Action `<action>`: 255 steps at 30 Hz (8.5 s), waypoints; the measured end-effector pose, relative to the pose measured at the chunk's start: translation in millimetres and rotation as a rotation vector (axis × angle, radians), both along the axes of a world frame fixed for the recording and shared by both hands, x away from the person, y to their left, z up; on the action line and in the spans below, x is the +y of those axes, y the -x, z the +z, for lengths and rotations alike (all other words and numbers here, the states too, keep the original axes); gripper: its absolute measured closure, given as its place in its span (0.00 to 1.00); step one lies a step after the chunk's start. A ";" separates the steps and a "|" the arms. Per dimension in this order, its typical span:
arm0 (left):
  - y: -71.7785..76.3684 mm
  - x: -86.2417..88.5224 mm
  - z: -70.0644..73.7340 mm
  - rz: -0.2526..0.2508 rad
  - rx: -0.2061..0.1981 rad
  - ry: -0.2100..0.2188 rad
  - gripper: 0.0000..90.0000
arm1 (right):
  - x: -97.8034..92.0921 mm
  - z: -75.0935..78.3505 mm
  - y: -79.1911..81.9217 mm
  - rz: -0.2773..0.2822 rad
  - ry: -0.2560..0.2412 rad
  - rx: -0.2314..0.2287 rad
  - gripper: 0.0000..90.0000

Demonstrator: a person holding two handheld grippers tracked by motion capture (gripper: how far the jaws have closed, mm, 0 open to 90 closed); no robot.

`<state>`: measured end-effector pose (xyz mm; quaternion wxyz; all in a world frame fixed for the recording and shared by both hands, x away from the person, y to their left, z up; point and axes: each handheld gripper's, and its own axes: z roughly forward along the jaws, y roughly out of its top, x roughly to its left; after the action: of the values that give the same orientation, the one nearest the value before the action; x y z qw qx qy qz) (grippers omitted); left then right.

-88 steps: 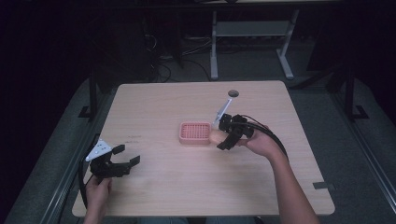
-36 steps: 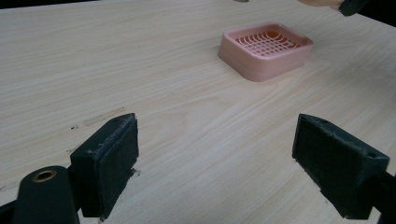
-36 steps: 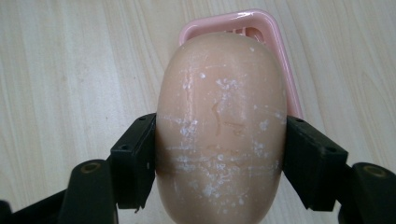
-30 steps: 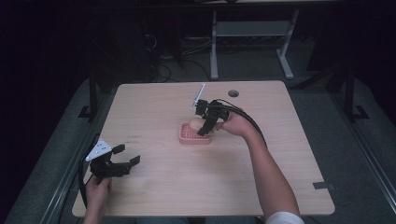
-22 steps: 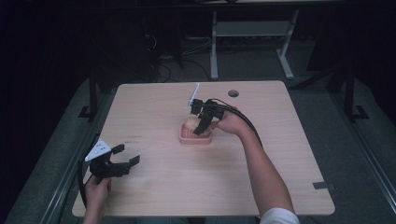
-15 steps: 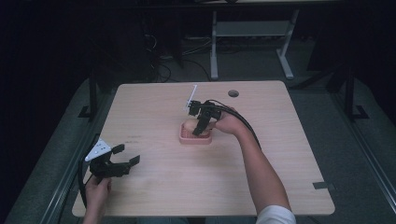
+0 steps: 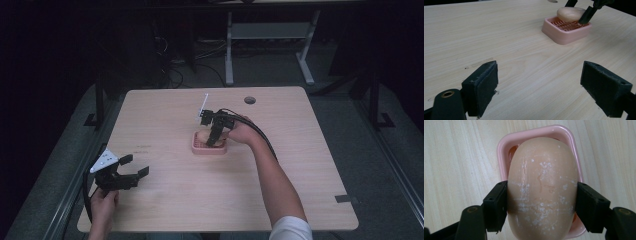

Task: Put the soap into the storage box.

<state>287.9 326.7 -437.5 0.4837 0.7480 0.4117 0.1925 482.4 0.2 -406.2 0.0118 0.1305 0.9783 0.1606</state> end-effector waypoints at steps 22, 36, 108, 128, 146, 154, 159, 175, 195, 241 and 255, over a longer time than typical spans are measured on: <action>-0.1 1.3 0.3 0.004 0.000 0.002 0.16 | 3.3 -9.0 -5.5 0.001 0.023 0.018 0.35; -0.3 2.4 0.4 0.007 0.000 0.005 0.16 | 3.1 -9.7 -5.7 -0.002 0.027 0.016 0.35; -0.3 0.0 0.6 0.007 -0.001 0.001 0.16 | -63.0 11.8 20.6 -0.124 -0.116 0.013 0.27; -0.3 0.1 0.8 0.004 -0.002 -0.001 0.16 | -81.3 8.4 28.8 -0.151 -0.130 0.020 0.27; -0.5 -0.7 0.7 0.002 0.001 0.001 0.16 | -102.4 6.3 39.2 -0.181 -0.148 0.021 0.26; -0.4 -0.8 0.7 0.000 0.002 -0.003 0.16 | -111.6 5.9 45.3 -0.189 -0.171 0.009 0.26; -0.3 -1.2 0.7 -0.001 0.003 -0.003 0.16 | -118.2 3.7 49.3 -0.197 -0.171 0.006 0.26; -0.8 -2.3 0.1 0.001 0.008 -0.002 0.16 | -136.0 5.6 60.6 -0.219 -0.192 0.008 0.26; -1.1 -3.4 -0.2 -0.004 0.014 -0.011 0.16 | -157.4 -3.1 81.2 -0.246 -0.208 0.007 0.26; -1.1 -11.1 -1.6 -0.039 0.018 -0.041 0.16 | -210.6 -23.8 139.5 -0.327 -0.286 -0.018 0.26; -0.7 -13.0 -2.0 -0.045 0.014 -0.052 0.16 | -220.8 -32.8 163.6 -0.347 -0.326 -0.044 0.26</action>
<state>288.6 313.7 -439.6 0.4654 0.7708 0.3928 0.1870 318.8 -220.6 -439.1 0.0393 0.2932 0.9019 0.3148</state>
